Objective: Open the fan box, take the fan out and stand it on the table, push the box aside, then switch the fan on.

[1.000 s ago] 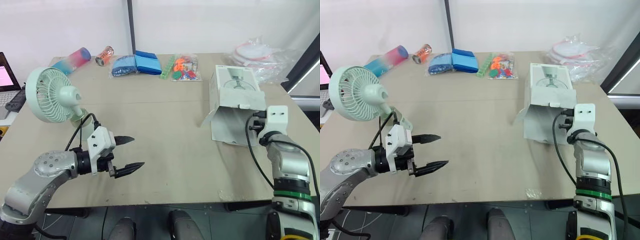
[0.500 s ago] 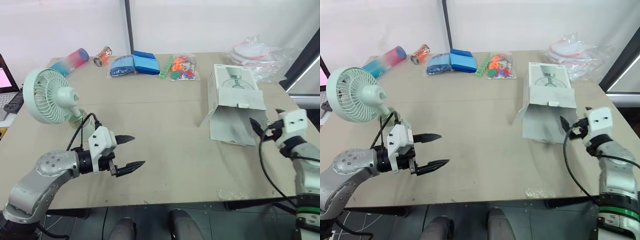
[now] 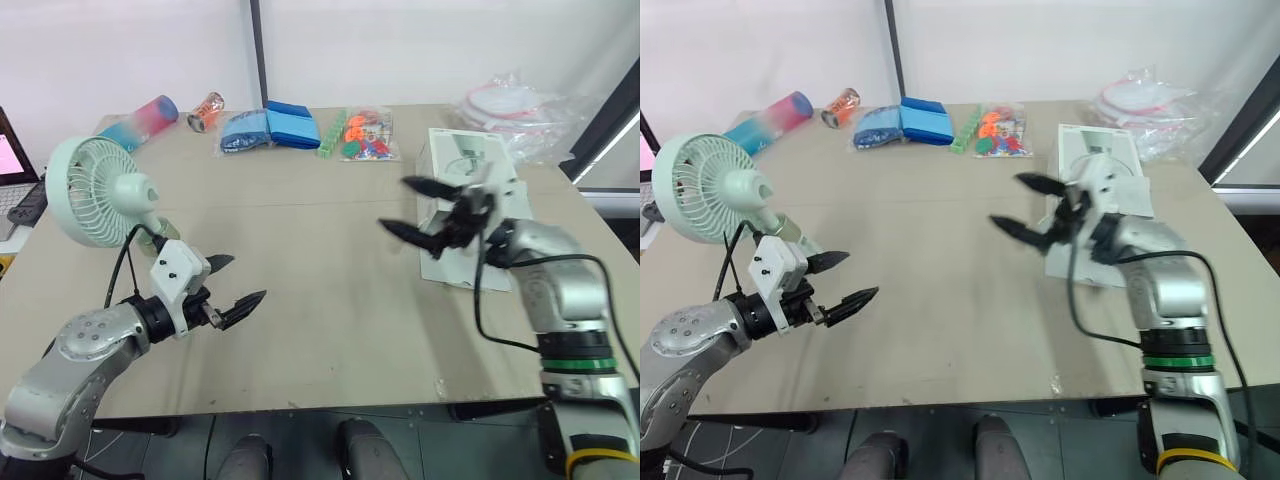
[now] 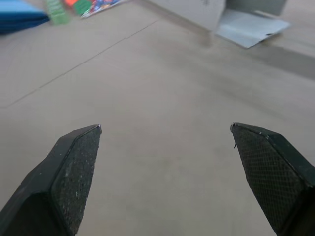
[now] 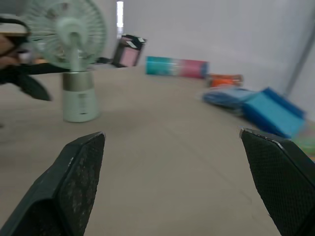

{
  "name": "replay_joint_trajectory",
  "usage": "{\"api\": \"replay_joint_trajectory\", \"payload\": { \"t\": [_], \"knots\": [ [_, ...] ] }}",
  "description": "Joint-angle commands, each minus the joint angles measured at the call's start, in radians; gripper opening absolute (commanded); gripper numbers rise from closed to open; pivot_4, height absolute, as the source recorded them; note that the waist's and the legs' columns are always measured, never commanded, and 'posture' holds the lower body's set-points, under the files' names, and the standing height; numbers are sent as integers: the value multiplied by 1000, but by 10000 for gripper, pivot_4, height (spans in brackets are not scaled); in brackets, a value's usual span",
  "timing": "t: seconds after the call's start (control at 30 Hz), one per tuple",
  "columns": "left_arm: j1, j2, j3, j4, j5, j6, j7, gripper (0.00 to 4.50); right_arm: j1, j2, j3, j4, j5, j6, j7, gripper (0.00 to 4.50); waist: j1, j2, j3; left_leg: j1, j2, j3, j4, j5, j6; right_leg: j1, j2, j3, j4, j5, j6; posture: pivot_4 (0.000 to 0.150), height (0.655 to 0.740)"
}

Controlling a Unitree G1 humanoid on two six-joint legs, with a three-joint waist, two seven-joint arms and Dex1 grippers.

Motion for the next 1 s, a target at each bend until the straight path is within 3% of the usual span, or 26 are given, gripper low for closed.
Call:
{"api": "replay_joint_trajectory", "payload": {
  "t": [0.03,0.23,0.43,0.63,0.83,1.0],
  "knots": [
    [13,-11,42,-64,11,63,93,45000,-33,5,32,-49,4,-14,73,44720,4,0,0,-1,0,-1,0,0,0,0,0,-1,0,0,0,1500,7400],
    [93,-136,158,-186,41,14,256,45000,-51,48,95,5,-56,-81,139,44720,4,0,0,-1,0,-1,0,3,-5,-1,-1,-1,0,0,0,1500,7400],
    [307,-333,256,-378,127,-88,421,45000,-103,70,115,103,-106,-108,165,44720,0,0,0,0,0,1,0,3,-7,-2,-1,0,0,0,0,1500,7400],
    [494,-445,280,-397,125,-249,545,45000,-165,128,111,261,-148,-259,215,44720,0,-1,0,0,0,1,0,0,-1,-1,-1,0,0,1,0,1500,7400],
    [541,-408,403,-397,-124,-227,551,45000,-224,192,110,380,-189,-367,219,44720,-3,-1,0,0,0,2,0,0,-1,-1,-1,0,0,1,0,1500,7400],
    [530,-267,551,-347,-296,-165,545,45000,-238,221,113,422,-219,-398,203,44720,-3,-1,0,0,1,2,0,0,-1,-1,0,0,0,1,0,1500,7400]
  ]
}}
